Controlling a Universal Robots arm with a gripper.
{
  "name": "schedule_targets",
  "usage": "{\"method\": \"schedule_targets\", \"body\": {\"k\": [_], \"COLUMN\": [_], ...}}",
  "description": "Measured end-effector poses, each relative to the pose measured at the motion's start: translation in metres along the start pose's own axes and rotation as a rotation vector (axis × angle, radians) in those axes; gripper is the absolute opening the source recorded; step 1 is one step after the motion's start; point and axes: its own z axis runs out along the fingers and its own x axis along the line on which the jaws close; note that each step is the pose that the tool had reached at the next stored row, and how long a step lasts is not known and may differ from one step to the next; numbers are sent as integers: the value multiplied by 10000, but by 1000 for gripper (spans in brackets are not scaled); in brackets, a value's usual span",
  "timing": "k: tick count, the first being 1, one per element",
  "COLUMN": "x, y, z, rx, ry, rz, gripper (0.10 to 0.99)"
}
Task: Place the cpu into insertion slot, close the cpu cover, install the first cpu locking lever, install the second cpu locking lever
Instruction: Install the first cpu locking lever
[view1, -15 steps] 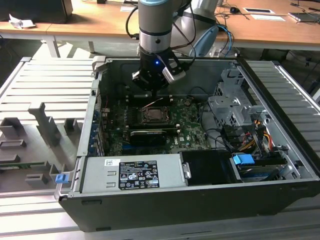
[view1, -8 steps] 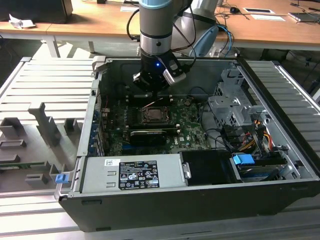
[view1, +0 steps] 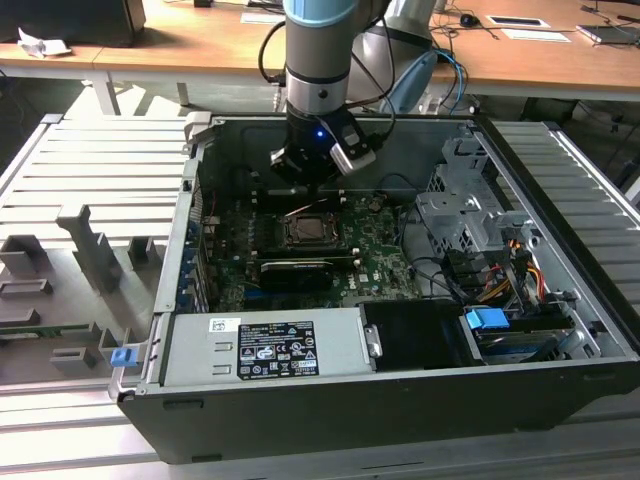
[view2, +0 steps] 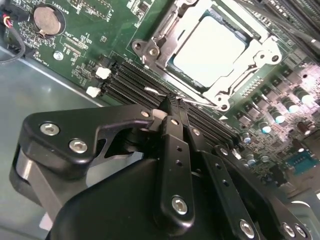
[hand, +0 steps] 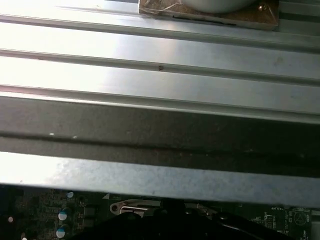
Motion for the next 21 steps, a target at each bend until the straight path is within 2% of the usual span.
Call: {"method": "schedule_targets", "body": {"k": [2, 5, 10, 14, 21], "x": [-26, -93, -126, -144, -149], "y": [-2, -12, -22, -28, -36], "z": [18, 68, 136, 182, 203], "rx": [-23, -72, -99, -106, -107], "ry": [20, 97, 145, 233, 247], "rz": [3, 10, 1, 9, 11], "gripper": [106, 106, 106, 106, 106]}}
